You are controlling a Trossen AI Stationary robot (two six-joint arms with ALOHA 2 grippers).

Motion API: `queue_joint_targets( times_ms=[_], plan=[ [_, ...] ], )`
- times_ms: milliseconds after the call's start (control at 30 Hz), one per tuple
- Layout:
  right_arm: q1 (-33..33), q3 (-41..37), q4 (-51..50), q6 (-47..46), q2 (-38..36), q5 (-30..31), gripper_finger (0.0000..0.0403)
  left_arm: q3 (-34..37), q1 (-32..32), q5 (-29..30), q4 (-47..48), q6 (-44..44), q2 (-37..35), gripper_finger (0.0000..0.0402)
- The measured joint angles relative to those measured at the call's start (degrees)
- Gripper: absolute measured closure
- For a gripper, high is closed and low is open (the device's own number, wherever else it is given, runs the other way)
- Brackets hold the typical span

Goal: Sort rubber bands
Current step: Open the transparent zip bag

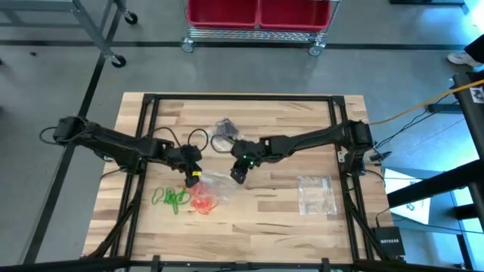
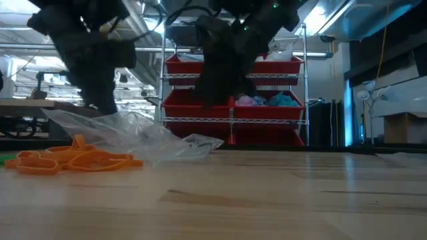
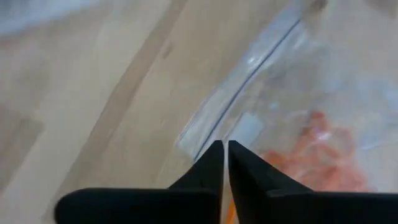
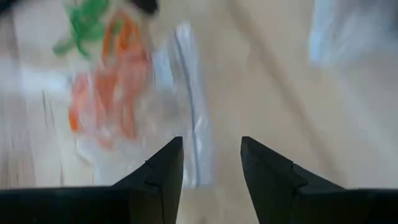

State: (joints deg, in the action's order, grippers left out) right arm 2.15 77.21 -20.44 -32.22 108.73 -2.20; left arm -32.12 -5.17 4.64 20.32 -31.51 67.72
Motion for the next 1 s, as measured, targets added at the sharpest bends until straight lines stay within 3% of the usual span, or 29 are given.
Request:
queue_joint_targets(
  times_ms=[300,467,767,1000],
  plan=[
    [4.61,-0.08,-6.76,-5.59,1.9,3.13,0.0249,4.9,1.54,-0.86,-1.0,-6.11,0.13,0.0294],
    [6.38,-0.06,-7.12,-5.06,2.23,4.31,0.0249,9.43,3.13,-4.49,-14.11,-5.58,0.13,0.0258],
    [6.45,-0.06,-3.78,-5.26,7.9,0.88,0.0249,13.95,5.75,-4.47,-20.96,-11.9,0.39,0.0242],
    [6.4,-0.06,8.28,-5.08,10.48,-4.92,0.0249,16.06,5.53,-4.53,-27.62,-13.75,0.39,0.0242]
  ],
)
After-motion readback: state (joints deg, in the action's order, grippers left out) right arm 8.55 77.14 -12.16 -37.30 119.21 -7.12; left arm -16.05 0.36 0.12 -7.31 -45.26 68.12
